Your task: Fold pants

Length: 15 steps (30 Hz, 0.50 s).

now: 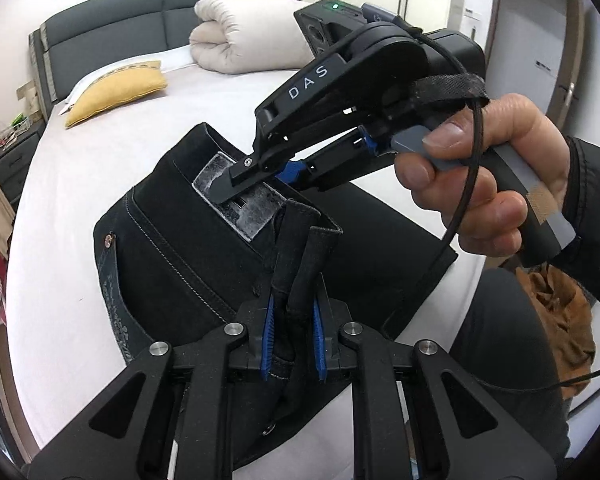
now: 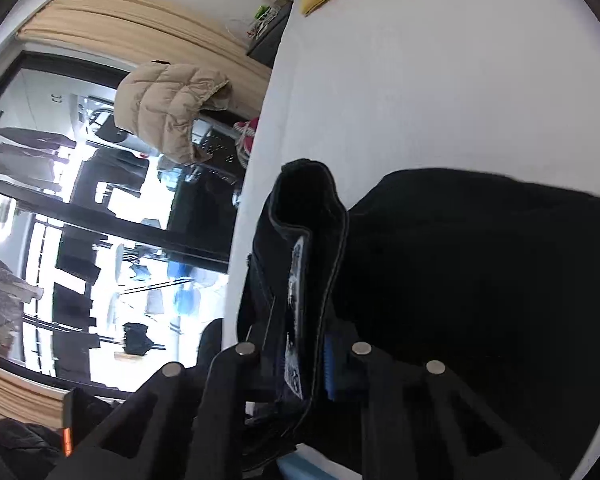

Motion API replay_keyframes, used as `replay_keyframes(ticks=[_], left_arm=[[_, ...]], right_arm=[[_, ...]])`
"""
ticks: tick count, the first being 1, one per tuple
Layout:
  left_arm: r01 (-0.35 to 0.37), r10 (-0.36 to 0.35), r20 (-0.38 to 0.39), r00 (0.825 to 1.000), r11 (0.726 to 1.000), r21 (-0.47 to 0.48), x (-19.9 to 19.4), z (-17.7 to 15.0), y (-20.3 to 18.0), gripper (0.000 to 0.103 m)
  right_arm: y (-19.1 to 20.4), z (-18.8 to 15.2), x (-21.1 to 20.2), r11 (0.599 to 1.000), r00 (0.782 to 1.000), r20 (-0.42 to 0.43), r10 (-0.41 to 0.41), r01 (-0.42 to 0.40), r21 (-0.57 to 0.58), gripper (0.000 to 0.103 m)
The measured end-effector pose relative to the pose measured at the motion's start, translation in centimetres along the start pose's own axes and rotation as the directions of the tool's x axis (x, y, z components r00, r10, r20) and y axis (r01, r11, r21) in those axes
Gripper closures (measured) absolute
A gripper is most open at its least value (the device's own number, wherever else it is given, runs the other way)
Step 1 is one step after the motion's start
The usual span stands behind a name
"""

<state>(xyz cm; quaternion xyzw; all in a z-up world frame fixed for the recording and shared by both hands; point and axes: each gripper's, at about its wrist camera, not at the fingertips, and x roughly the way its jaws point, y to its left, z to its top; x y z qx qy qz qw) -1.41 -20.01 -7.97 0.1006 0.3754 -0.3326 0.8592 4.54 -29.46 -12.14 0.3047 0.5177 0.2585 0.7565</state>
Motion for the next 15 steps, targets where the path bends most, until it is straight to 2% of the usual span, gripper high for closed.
replay_keyframes(ticks=[3, 9, 15], left_arm=[[0.036, -0.036, -0.007, 0.999, 0.999, 0.011, 0.7, 0.3, -0.9, 0.089], [0.089, -0.087, -0.022, 0.996, 0.992, 0.085, 3.9, 2.6, -5.0, 0.089], [0.124, -0.117, -0.056, 0.992, 0.982, 0.143, 7.3, 4.2, -8.5, 0.089]], right_arm=[[-0.6, -0.7, -1.4, 1.000, 0.999, 0.035, -0.027, 0.028, -0.010, 0.088], [-4.4, -1.6, -4.5, 0.996, 0.992, 0.114, -0.053, 0.045, 0.074, 0.088], [-8.2, -2.3, -7.4, 0.991, 0.986, 0.153, -0.072, 0.053, 0.120, 0.088]])
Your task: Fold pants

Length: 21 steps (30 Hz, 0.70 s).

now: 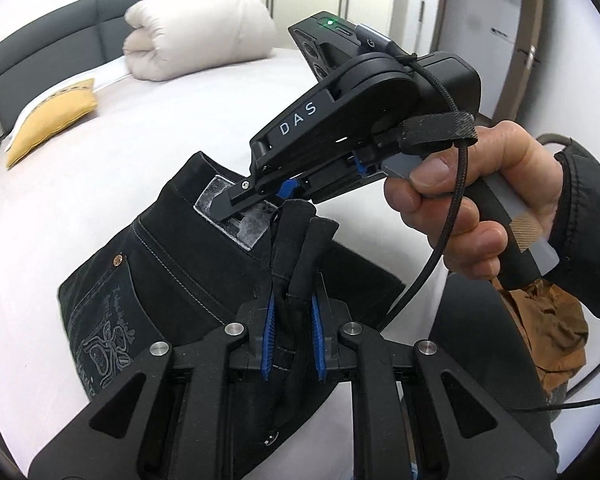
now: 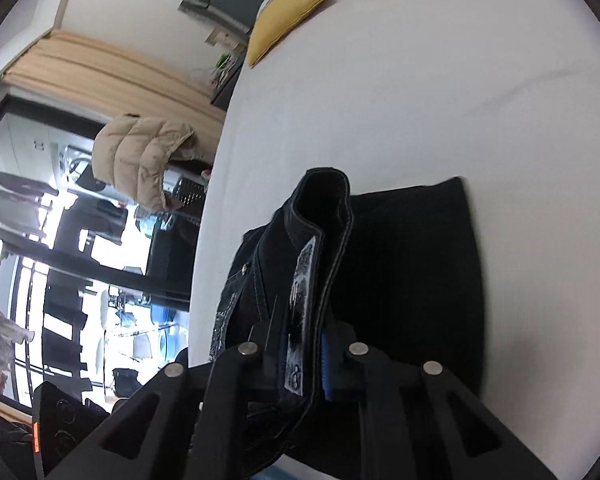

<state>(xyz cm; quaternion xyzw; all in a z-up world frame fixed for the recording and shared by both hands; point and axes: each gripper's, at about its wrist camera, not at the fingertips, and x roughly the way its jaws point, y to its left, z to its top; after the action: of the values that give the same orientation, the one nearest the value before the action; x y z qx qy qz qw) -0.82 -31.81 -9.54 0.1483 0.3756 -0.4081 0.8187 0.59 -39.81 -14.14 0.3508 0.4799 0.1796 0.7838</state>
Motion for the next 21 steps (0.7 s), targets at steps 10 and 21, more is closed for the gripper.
replay_keyframes(ticks=[10, 21], left_arm=[[0.021, -0.019, -0.053, 0.998, 0.999, 0.038, 3.9, 0.9, -1.3, 0.089], [0.052, -0.045, -0.103, 0.994, 0.997, 0.060, 4.6, -1.3, -1.8, 0.089]], right_arm=[[-4.9, 0.7, -0.1, 0.997, 0.998, 0.049, 0.029, -0.032, 0.072, 0.089], [-7.3, -2.0, 0.4, 0.987, 0.994, 0.099, 0.055, -0.070, 0.147, 0.089]])
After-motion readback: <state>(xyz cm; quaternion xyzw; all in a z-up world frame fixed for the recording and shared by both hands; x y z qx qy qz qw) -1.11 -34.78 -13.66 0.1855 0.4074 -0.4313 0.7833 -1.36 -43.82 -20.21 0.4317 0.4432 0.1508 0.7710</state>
